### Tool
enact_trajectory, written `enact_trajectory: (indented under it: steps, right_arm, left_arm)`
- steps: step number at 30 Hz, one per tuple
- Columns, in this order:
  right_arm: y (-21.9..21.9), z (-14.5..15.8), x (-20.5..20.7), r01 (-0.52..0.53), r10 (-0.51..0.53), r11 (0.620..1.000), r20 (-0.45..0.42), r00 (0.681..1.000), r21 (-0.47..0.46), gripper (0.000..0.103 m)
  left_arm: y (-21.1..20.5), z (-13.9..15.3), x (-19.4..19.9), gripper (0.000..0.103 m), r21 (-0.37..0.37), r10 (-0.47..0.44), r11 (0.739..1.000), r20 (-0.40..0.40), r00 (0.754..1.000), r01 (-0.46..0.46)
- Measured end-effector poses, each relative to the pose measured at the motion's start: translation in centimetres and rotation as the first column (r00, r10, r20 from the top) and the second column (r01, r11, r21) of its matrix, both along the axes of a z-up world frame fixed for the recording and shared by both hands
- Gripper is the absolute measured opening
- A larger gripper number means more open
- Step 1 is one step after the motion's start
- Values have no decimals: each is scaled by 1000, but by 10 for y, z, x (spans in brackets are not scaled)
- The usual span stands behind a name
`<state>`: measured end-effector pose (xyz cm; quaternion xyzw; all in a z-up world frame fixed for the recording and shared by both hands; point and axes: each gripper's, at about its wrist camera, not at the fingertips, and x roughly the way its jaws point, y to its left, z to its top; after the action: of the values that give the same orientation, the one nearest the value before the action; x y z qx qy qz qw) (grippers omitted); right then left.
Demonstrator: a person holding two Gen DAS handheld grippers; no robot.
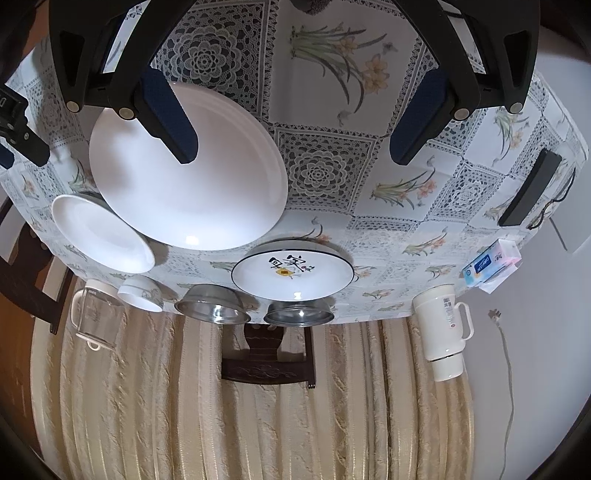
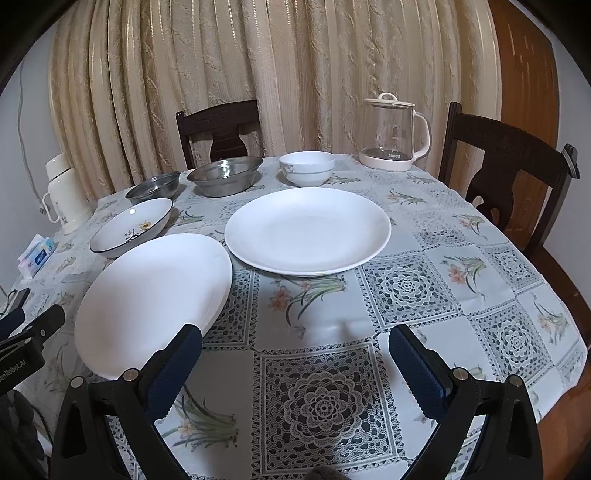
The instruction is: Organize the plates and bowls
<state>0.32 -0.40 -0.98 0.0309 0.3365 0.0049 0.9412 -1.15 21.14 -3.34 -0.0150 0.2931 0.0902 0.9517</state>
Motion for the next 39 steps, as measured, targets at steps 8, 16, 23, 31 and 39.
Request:
enact_trajectory:
  steps: [8,16,23,31,39]
  right_arm:
    - [2,1,-1,-5,5,1000,1,1000,4,103]
    - [5,2,-4,-13,13,1000,5,1000,8,103]
    - [6,3,-4,-18,18,1000,5,1000,10,103]
    - [7,0,-3,-21,21,1000,-4,1000,14,103]
    - [6,-2,-3,-24,24,1000,-12,1000,20,103]
  left_arm:
    - [-5,0,-1,103,10,-23,1000,-6,1000,23]
    - [-15,2,-5,103,26,-56,998,-1,998,56]
    - [-18,1,-6,103,32,-69,997,-2,998,69]
    - [-19,0,-7,103,30,-66,997,-6,998,66]
    - [-18,-2,-4,103,25,-64,998,-22,998,65]
